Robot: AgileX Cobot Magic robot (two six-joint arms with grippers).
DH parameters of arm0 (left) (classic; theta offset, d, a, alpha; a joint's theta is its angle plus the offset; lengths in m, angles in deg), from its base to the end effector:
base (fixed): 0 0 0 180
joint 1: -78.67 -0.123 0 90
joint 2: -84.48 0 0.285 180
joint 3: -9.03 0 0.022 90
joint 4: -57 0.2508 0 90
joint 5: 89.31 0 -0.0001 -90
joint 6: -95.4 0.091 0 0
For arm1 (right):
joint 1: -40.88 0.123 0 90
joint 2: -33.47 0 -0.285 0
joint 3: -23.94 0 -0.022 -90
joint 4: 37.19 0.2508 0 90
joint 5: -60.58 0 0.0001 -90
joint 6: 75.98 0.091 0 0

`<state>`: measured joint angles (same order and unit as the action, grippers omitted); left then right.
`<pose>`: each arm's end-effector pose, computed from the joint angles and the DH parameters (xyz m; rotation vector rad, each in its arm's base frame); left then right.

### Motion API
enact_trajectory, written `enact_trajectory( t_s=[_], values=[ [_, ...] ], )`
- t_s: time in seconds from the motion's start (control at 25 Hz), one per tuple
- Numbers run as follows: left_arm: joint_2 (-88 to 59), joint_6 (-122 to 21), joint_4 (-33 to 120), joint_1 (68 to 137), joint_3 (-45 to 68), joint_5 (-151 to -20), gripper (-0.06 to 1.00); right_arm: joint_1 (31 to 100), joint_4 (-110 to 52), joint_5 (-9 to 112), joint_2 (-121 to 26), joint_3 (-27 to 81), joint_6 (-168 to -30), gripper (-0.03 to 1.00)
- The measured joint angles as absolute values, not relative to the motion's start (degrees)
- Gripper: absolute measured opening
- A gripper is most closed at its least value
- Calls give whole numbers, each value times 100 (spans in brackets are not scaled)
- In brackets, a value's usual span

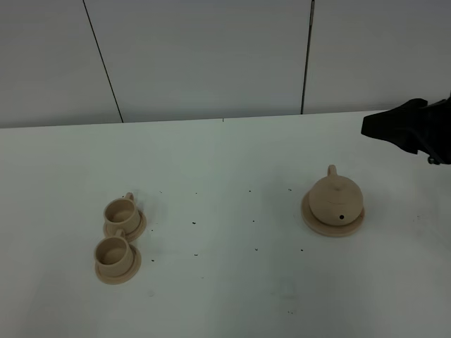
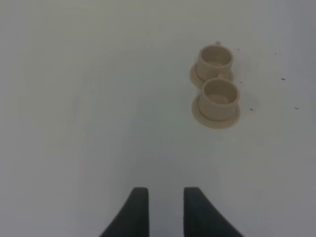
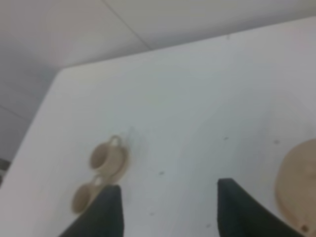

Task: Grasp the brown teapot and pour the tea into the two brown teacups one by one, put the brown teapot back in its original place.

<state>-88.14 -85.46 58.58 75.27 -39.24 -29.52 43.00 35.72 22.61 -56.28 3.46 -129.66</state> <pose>-0.0060 0.0018 0.2801 -0.0761 2.0136 0.0610 0.3011 0.0648 0.3017 -0.1320 2.1371 0.8480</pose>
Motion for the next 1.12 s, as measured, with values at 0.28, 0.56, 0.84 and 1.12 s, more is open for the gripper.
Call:
enact_trajectory(
  t_s=[0.28,0.56,0.84,1.12],
  values=[
    [-8814,-8546,5858,7527,-3924,-2952,24,4537,2502,2466,-7121,1514,-12651,42],
    [-8814,-8546,5858,7527,-3924,-2952,24,5023,392,2716,-8298,2947,-11162,42],
    [-8814,-8546,5858,7527,-3924,-2952,24,5507,-2719,2336,-9257,4258,-9175,42],
    [-8814,-8546,5858,7527,-3924,-2952,24,5690,-3585,1730,-9869,4985,-8164,44]
  ],
)
